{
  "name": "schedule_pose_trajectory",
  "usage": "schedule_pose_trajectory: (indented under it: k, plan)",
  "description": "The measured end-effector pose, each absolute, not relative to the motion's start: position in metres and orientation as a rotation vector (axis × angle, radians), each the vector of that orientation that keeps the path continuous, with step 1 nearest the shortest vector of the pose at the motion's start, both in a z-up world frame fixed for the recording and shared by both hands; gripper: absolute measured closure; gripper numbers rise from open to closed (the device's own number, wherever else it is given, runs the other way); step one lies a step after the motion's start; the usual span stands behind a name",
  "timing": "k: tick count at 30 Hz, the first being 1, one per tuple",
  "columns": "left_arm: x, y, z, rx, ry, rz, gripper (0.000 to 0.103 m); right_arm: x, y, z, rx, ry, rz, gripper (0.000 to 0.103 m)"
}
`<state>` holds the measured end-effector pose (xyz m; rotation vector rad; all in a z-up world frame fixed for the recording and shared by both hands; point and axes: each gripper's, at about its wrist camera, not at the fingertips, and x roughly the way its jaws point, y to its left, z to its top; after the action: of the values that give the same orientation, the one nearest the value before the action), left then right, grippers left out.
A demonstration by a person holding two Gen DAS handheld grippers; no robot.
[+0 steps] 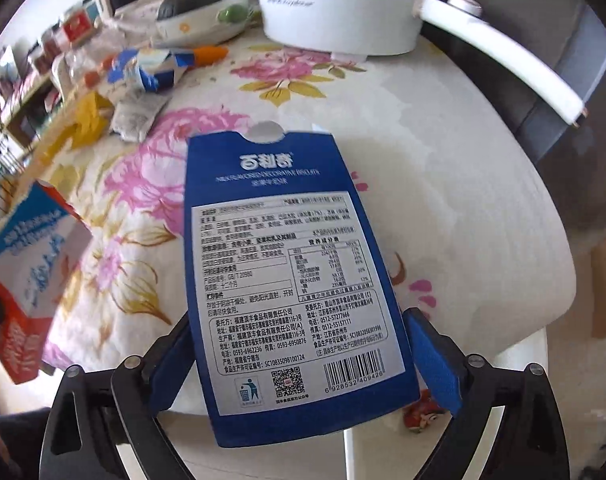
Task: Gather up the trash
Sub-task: 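Carry the carton and biscuit box over the white bin and open both tools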
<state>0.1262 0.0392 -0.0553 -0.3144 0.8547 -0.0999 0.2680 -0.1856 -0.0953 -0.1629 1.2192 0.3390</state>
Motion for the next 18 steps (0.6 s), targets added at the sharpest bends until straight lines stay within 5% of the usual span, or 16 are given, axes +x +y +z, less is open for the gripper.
schedule_pose_trajectory:
  k: [18]
  plan:
    - [0.134, -0.079, -0.04, -0.246, 0.829, -0.333, 0.097, 0.192, -0.304, -0.04, -0.051, 1.146, 0.211, 0.009]
